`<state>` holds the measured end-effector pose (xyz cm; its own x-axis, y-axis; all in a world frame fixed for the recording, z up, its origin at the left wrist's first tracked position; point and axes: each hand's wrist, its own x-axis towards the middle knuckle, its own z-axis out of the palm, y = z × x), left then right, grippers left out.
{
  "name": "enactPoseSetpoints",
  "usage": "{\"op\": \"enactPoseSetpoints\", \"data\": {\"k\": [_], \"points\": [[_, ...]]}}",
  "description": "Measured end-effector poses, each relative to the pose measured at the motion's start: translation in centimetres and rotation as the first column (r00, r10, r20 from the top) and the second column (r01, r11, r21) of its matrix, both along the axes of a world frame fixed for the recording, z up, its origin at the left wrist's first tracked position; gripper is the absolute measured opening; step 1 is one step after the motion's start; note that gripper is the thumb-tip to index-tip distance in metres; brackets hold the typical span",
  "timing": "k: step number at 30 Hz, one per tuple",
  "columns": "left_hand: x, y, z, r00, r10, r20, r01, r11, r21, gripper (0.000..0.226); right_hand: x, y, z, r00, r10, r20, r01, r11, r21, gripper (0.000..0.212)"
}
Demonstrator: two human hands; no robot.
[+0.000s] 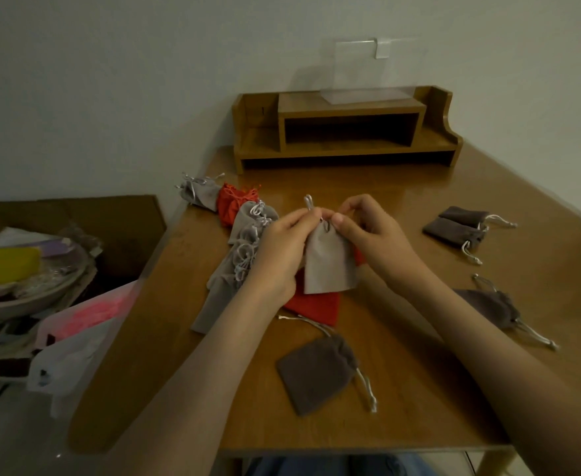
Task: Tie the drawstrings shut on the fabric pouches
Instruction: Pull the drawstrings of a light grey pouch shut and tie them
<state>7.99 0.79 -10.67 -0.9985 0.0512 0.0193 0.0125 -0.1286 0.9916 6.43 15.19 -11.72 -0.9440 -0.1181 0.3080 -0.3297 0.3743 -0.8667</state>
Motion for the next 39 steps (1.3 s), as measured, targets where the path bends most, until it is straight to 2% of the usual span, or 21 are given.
{"op": "enactPoseSetpoints", "data": {"k": [2, 5, 7, 9, 11, 17, 20, 22, 26, 30, 34, 39], "points": [[-0.3, -0.2, 0.2, 0.997, -0.041, 0.065, 0.033, 0.992, 0.126, 0.023, 0.1, 0.1, 0.0, 1.0, 0.031, -0.002, -0.03, 0.991, 0.13, 0.018], [-0.4, -0.2, 0.3, 0.992, -0.075, 0.099, 0.046, 0.963, 0.266, 0.023, 0.0, 0.1, 0.3, 0.998, 0.032, -0.061, -0.015, 0.965, 0.263, 0.034], [-0.3, -0.2, 0.4, 0.991, -0.099, 0.093, 0.065, 0.947, 0.313, 0.023, -0.1, 0.3, 0.5, 1.0, 0.021, -0.016, -0.017, 0.977, 0.214, 0.038], [-0.2, -0.2, 0.6, 0.991, -0.091, 0.094, 0.056, 0.944, 0.324, 0.023, 0.0, 0.6, 0.7, 0.992, 0.088, 0.088, -0.09, 0.996, 0.012, 0.041], [-0.2, -0.3, 0.6, 0.991, -0.078, 0.109, 0.041, 0.952, 0.303, 0.022, -0.1, 0.9, 0.8, 0.977, 0.135, 0.165, -0.124, 0.99, -0.071, 0.04], [-0.4, 0.3, 0.0, 0.999, 0.021, 0.042, -0.024, 0.997, 0.075, 0.026, -0.6, 1.5, 0.7, 0.967, 0.141, 0.211, -0.154, 0.987, 0.047, 0.033], [-0.3, 0.3, -0.2, 0.999, 0.01, 0.032, -0.01, 1.0, -0.001, 0.026, -0.6, 1.7, 0.6, 0.978, 0.101, 0.184, -0.142, 0.963, 0.228, 0.036], [-0.3, 0.1, -0.3, 1.0, -0.013, 0.027, 0.015, 0.998, -0.067, 0.026, -0.5, 1.7, 0.7, 0.976, 0.075, 0.204, -0.126, 0.96, 0.252, 0.033], [-0.1, 0.2, -0.4, 0.999, -0.028, 0.021, 0.031, 0.985, -0.172, 0.029, -0.5, 1.7, 0.8, 0.944, -0.001, 0.329, -0.013, 0.999, 0.04, 0.037], [-0.2, 0.6, -0.9, 1.0, -0.029, -0.011, 0.026, 0.971, -0.237, 0.023, -0.2, 2.0, 1.2, 0.875, 0.15, 0.46, -0.051, 0.974, -0.219, 0.04], [-0.2, 0.6, -1.1, 1.0, -0.023, -0.008, 0.02, 0.968, -0.251, 0.018, 0.3, 1.6, 1.6, 0.874, 0.27, 0.405, -0.137, 0.935, -0.328, 0.032], [-0.2, 0.6, -1.2, 1.0, -0.031, -0.001, 0.03, 0.968, -0.25, 0.023, 0.5, 0.9, 1.0, 0.899, 0.365, 0.241, -0.287, 0.908, -0.305, 0.015]]}}
